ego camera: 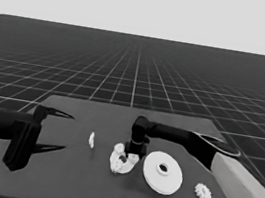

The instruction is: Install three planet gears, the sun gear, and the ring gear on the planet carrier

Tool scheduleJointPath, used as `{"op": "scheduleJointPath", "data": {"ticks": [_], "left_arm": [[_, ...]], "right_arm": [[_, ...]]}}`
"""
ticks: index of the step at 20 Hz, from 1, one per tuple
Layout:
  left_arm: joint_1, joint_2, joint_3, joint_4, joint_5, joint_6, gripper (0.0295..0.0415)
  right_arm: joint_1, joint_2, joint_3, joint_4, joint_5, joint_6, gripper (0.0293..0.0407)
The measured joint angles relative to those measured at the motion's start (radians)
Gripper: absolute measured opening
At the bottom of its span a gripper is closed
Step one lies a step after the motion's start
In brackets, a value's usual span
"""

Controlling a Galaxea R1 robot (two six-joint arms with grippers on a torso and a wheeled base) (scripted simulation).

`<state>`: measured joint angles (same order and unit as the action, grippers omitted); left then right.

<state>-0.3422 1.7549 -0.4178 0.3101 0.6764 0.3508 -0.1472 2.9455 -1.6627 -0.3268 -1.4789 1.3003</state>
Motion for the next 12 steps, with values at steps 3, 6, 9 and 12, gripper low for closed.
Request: {"op": "scheduleJointPath", "data": {"ticks": [3,6,9,12], "left_arm": [[0.0,0.0,0.0,0.0,0.0,0.0,0.0385],[0.0,0.0,0.0,0.0,0.0,0.0,0.0385],[0.0,0.0,0.0,0.0,0.0,0.0,0.0385],[0.0,0.0,0.0,0.0,0.0,0.0,0.0385]], "right_arm": [[0.0,0.0,-0.001,-0.001,0.0,0.0,0.0381],[0.0,0.0,-0.001,-0.001,0.0,0.0,0.0385],[0.0,0.0,-0.001,-0.001,0.0,0.0,0.0385],[0.096,-0.023,0.081,0.09,-0.041,0.048,0.0385]]}}
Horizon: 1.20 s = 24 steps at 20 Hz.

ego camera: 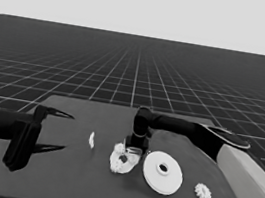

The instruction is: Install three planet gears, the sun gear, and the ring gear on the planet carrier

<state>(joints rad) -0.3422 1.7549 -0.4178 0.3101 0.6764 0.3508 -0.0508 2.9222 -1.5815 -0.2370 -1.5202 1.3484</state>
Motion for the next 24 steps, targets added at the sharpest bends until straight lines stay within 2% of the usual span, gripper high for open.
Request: {"op": "scheduleJointPath", "data": {"ticks": [3,8,9,10,11,14,18,19,20,22,24], "left_arm": [[0.0,0.0,0.0,0.0,0.0,0.0,0.0385],[0.0,0.0,0.0,0.0,0.0,0.0,0.0385],[0.0,0.0,0.0,0.0,0.0,0.0,0.0385],[0.0,0.0,0.0,0.0,0.0,0.0,0.0385],[0.0,0.0,0.0,0.0,0.0,0.0,0.0385],[0.0,0.0,0.0,0.0,0.0,0.0,0.0385],[0.0,0.0,0.0,0.0,0.0,0.0,0.0385],[0.0,0.0,0.0,0.0,0.0,0.0,0.0385],[0.0,0.0,0.0,0.0,0.0,0.0,0.0385],[0.0,0.0,0.0,0.0,0.0,0.0,0.0385],[0.0,0.0,0.0,0.0,0.0,0.0,0.0385]], "right_arm": [[0.048,-0.004,0.018,0.044,-0.011,0.011,0.0385],[0.057,-0.004,0.02,0.055,-0.013,0.012,0.0385],[0.051,-0.28,0.456,0.044,-0.02,0.077,0.0385],[0.045,-0.604,0.646,0.042,-0.006,-0.006,0.0385],[0.042,-0.793,0.662,0.046,0.021,-0.151,0.0385],[0.041,-0.958,0.58,0.064,0.062,-0.374,0.0385],[0.041,-0.98,0.55,0.071,0.071,-0.428,0.0385],[-0.062,-0.961,0.516,-0.014,0.139,-0.433,0.0385],[-0.127,-0.942,0.483,-0.06,0.18,-0.437,0.0385],[-0.181,-0.918,0.443,-0.098,0.218,-0.442,0.0385],[-0.198,-0.909,0.427,-0.111,0.231,-0.444,0.0385]]}}
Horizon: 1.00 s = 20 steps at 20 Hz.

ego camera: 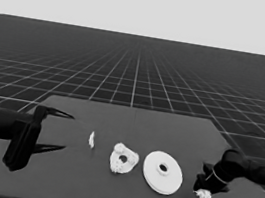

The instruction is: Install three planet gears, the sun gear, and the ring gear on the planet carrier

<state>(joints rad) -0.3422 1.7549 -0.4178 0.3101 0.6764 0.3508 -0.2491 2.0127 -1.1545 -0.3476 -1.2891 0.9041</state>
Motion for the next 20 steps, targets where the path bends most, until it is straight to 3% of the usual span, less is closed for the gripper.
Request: {"op": "scheduleJointPath", "data": {"ticks": [4,6,7,14,15,17,20], "left_arm": [[0.0,0.0,0.0,0.0,0.0,0.0,0.0385],[0.0,0.0,0.0,0.0,0.0,0.0,0.0385],[0.0,0.0,0.0,0.0,0.0,0.0,0.0385],[0.0,0.0,0.0,0.0,0.0,0.0,0.0385],[0.0,0.0,0.0,0.0,0.0,0.0,0.0385],[0.0,0.0,0.0,0.0,0.0,0.0,0.0385],[0.0,0.0,0.0,0.0,0.0,0.0,0.0385]], "right_arm": [[-0.007,0.004,-0.007,-0.006,0.006,-0.001,0.0385],[-0.008,0.004,-0.008,-0.006,0.007,-0.001,0.0314],[-0.008,0.004,-0.008,-0.006,0.007,-0.001,0.031],[-0.008,0.004,-0.008,-0.006,0.007,-0.001,0.031],[0.075,-0.036,0.064,0.059,-0.059,0.008,0.031],[0.182,-0.065,0.109,0.137,-0.124,0.01,0.031],[0.228,-0.071,0.118,0.173,-0.151,0.01,0.031]]}}
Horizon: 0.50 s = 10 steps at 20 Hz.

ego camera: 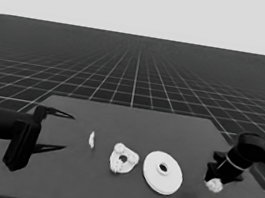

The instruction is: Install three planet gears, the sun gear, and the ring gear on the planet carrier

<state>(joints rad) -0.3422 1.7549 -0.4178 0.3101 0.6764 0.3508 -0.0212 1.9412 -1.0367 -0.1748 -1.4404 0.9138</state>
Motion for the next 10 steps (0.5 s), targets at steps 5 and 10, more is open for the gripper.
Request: {"op": "scheduleJointPath", "data": {"ticks": [5,10], "left_arm": [[0.0,0.0,0.0,0.0,0.0,0.0,0.0385],[0.0,0.0,0.0,0.0,0.0,0.0,0.0385]], "right_arm": [[0.033,0.185,0.076,-0.031,-0.098,0.443,0.031],[0.052,1.059,-0.532,0.01,-0.11,0.524,0.031]]}}
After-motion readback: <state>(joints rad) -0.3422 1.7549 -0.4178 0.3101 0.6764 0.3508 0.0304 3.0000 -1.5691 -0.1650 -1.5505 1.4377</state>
